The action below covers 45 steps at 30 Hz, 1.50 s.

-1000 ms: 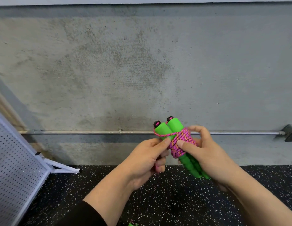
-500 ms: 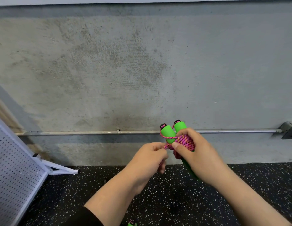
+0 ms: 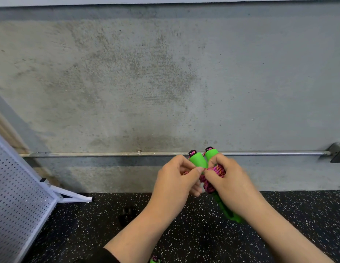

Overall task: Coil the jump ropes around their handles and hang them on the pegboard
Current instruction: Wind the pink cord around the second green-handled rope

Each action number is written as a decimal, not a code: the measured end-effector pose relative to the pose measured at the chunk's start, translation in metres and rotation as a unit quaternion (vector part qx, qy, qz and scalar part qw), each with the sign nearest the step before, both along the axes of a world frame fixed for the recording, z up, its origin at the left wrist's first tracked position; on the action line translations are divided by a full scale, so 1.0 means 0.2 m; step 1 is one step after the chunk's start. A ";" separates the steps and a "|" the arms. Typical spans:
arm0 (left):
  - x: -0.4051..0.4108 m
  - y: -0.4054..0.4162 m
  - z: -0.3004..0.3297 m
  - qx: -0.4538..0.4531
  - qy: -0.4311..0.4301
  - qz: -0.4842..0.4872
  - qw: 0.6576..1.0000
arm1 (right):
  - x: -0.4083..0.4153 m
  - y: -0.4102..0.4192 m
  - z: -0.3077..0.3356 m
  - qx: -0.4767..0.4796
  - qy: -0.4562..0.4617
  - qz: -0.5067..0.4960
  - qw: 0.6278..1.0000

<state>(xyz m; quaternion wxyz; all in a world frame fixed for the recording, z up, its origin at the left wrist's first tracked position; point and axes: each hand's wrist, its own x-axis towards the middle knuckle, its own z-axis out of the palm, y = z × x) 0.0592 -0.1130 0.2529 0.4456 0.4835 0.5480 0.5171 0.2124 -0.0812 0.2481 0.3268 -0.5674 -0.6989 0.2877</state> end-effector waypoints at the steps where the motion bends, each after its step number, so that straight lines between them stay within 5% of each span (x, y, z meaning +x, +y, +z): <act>1: 0.00 0.00 0.00 0.019 0.025 0.002 1.000 | -0.01 -0.01 0.00 0.001 -0.003 0.004 1.000; 10: -0.04 -0.01 0.01 0.111 0.225 -0.107 0.962 | 0.02 0.01 0.00 0.022 0.009 -0.001 1.000; 18: -0.10 0.00 0.05 0.100 0.290 -0.187 0.933 | 0.05 0.01 -0.01 -0.020 -0.003 0.022 1.000; 25: -0.11 0.03 0.06 0.155 0.255 -0.080 0.951 | 0.02 -0.01 -0.01 -0.022 0.014 0.031 0.999; 33: -0.07 0.03 0.04 0.097 0.013 -0.025 0.995 | -0.01 -0.02 0.00 -0.030 0.064 0.023 0.997; 45: -0.09 0.03 0.05 0.141 0.193 -0.067 0.969 | 0.00 -0.04 0.06 -0.033 0.090 0.010 0.995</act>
